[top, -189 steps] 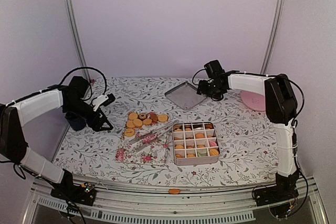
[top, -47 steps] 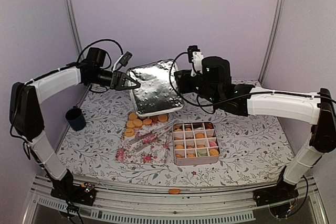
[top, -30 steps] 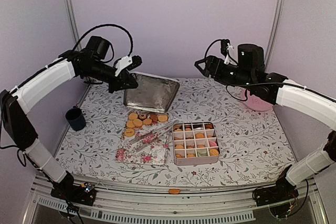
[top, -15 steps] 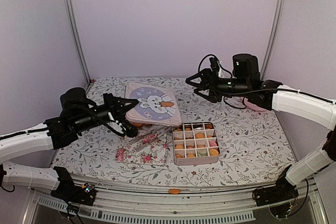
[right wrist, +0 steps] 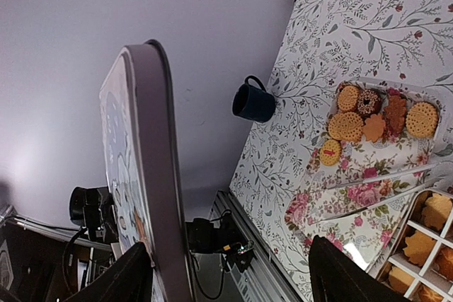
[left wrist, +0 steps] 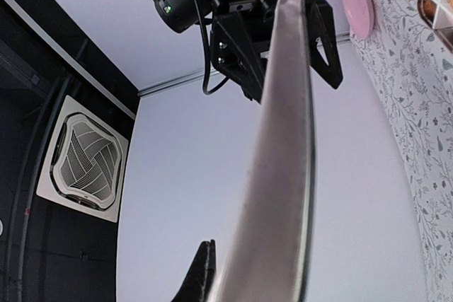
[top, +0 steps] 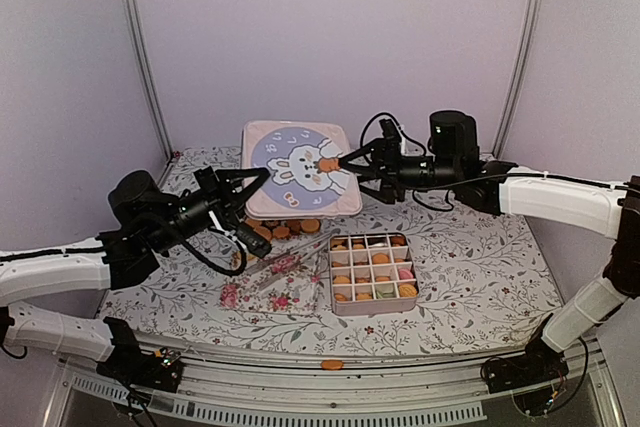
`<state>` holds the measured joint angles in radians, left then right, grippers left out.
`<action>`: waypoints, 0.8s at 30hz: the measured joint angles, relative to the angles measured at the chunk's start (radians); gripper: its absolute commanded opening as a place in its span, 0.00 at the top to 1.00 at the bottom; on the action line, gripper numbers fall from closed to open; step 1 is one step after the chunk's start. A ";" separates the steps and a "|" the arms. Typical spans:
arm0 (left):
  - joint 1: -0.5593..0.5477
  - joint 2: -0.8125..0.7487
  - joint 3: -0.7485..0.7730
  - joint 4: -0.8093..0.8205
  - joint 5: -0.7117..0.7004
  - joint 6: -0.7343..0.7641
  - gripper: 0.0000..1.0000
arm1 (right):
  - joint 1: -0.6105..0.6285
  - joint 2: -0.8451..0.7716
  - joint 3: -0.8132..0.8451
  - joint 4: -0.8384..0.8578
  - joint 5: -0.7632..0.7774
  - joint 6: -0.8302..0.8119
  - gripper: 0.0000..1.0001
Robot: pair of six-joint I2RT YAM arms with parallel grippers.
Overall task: Pack the cookies
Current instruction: Pass from the left arm to the right
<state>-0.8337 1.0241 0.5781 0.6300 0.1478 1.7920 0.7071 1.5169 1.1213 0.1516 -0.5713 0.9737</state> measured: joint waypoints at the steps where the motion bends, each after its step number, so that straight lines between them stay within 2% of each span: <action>1: -0.003 0.003 -0.002 0.008 0.000 0.000 1.00 | 0.000 0.002 0.000 0.006 -0.007 0.003 0.26; 4: -0.007 0.016 -0.003 0.032 -0.002 -0.001 1.00 | 0.001 0.002 0.000 0.034 -0.018 0.011 0.38; 5: -0.007 0.023 -0.003 0.042 -0.003 -0.003 1.00 | 0.001 0.002 0.000 0.040 -0.021 0.012 0.45; 7: -0.008 0.039 -0.003 0.063 -0.005 -0.005 1.00 | 0.001 0.002 -0.001 0.062 -0.038 0.027 0.66; 10: -0.009 0.061 -0.003 0.076 -0.008 -0.005 1.00 | 0.001 0.004 -0.002 0.090 -0.057 0.036 0.84; 11: -0.009 0.066 -0.003 0.079 -0.010 -0.005 0.95 | 0.001 0.005 -0.003 0.098 -0.063 0.041 0.88; 12: -0.009 0.070 -0.003 0.084 -0.012 -0.009 0.80 | -0.002 0.005 -0.006 0.108 -0.068 0.049 0.92; 13: -0.009 0.071 -0.003 0.083 -0.020 -0.018 0.53 | -0.009 0.005 -0.008 0.133 -0.079 0.062 0.96; 14: -0.008 0.073 -0.005 0.076 -0.025 -0.028 0.35 | -0.014 0.005 -0.009 0.160 -0.096 0.070 0.98; 16: -0.009 0.088 -0.010 0.063 -0.036 -0.023 0.06 | -0.016 -0.008 -0.012 0.193 -0.105 0.072 1.00; 17: -0.009 0.090 -0.010 0.056 -0.045 -0.024 0.01 | -0.019 -0.011 -0.021 0.194 -0.105 0.072 1.00; 20: -0.013 0.092 -0.003 -0.011 -0.089 -0.055 0.01 | -0.048 -0.035 -0.110 0.193 -0.105 0.067 1.00; 24: -0.014 0.135 0.100 -0.301 -0.182 -0.192 0.01 | -0.149 -0.126 -0.294 0.154 -0.089 0.062 1.00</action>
<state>-0.8478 1.1595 0.6785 0.3286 -0.0338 1.5997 0.5579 1.3914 0.8268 0.3058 -0.6601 1.0359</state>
